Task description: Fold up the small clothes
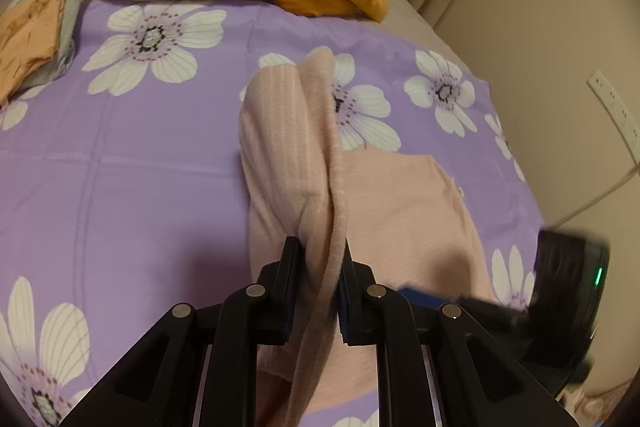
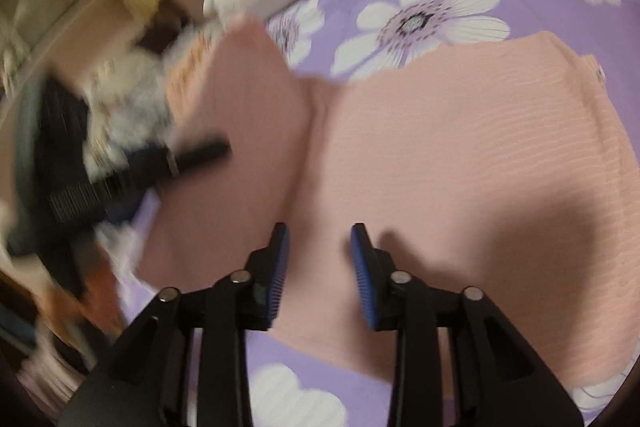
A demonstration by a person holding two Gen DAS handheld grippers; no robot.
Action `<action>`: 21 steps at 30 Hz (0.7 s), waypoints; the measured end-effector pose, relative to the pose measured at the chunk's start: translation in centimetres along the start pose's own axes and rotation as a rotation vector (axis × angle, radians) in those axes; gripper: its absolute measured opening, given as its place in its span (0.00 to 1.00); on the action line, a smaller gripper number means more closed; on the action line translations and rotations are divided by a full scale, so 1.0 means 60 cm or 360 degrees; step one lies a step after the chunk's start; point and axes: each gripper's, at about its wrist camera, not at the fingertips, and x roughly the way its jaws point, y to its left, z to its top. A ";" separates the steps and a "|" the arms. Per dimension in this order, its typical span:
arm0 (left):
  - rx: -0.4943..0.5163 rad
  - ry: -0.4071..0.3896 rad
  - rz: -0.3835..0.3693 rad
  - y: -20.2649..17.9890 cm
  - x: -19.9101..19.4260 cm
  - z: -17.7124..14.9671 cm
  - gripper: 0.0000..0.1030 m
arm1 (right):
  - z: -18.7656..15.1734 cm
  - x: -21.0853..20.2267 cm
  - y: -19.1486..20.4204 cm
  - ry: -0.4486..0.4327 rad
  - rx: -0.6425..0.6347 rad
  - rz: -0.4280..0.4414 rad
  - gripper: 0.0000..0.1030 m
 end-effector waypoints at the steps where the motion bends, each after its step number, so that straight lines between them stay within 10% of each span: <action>1: 0.0010 0.0006 0.0003 -0.004 0.002 0.000 0.14 | 0.010 -0.004 -0.007 -0.0027 0.0062 0.0064 0.40; 6: 0.0066 0.0052 0.0034 -0.025 0.024 -0.001 0.14 | 0.053 0.007 -0.024 -0.0099 0.0327 0.0417 0.59; 11: 0.0111 0.0096 0.0048 -0.038 0.040 -0.006 0.14 | 0.083 0.051 -0.006 0.0006 0.0342 0.0376 0.61; 14: 0.0129 0.0116 0.0057 -0.041 0.045 -0.009 0.14 | 0.089 0.054 0.009 0.0029 0.0270 0.0296 0.21; 21: 0.0143 0.0113 0.0002 -0.051 0.024 -0.016 0.14 | 0.106 0.050 -0.009 -0.0009 0.0224 0.0173 0.11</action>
